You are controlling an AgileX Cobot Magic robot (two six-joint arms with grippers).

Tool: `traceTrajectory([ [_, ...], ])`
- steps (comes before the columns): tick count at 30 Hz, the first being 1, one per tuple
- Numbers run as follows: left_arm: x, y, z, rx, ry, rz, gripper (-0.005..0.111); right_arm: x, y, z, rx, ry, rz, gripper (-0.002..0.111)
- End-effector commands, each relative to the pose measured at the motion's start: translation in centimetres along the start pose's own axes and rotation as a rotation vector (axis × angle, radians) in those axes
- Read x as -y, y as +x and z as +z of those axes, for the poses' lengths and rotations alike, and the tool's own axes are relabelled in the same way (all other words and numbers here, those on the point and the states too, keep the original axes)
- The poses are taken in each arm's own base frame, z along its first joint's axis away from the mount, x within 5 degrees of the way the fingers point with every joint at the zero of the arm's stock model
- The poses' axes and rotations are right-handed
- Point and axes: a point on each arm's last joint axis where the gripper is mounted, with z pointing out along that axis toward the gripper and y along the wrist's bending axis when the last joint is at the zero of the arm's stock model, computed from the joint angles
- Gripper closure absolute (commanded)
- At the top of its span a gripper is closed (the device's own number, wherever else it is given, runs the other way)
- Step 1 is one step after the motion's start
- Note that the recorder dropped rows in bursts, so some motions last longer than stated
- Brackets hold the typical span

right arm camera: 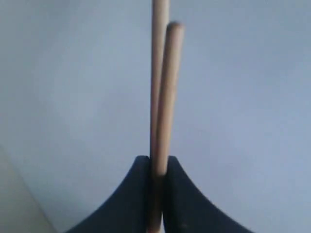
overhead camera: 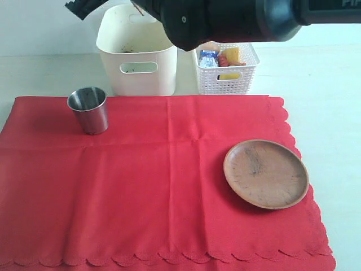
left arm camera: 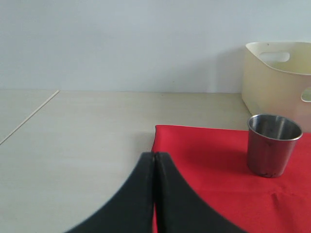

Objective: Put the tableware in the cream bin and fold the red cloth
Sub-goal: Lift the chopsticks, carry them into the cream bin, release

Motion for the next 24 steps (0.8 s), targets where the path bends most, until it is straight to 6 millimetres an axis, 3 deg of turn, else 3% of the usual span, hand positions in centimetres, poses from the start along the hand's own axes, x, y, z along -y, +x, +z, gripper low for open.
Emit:
traceTrajectory([
  [1,0.0,-0.1,0.0,0.009,0.0,-0.008,0.107,0.1,1.2,0.5,0.097,0.112,0.099,0.108],
  [12,0.0,-0.1,0.0,0.009,0.0,-0.008,0.107,-0.7,5.7,3.7,0.026,0.213,0.252,0.108],
  [18,0.0,-0.1,0.0,0.009,0.0,-0.008,0.107,-0.8,7.4,4.1,-0.06,0.276,0.377,0.107],
  [24,0.0,-0.1,0.0,0.009,0.0,-0.008,0.107,-1.3,7.9,4.2,-0.129,0.227,0.306,0.089],
])
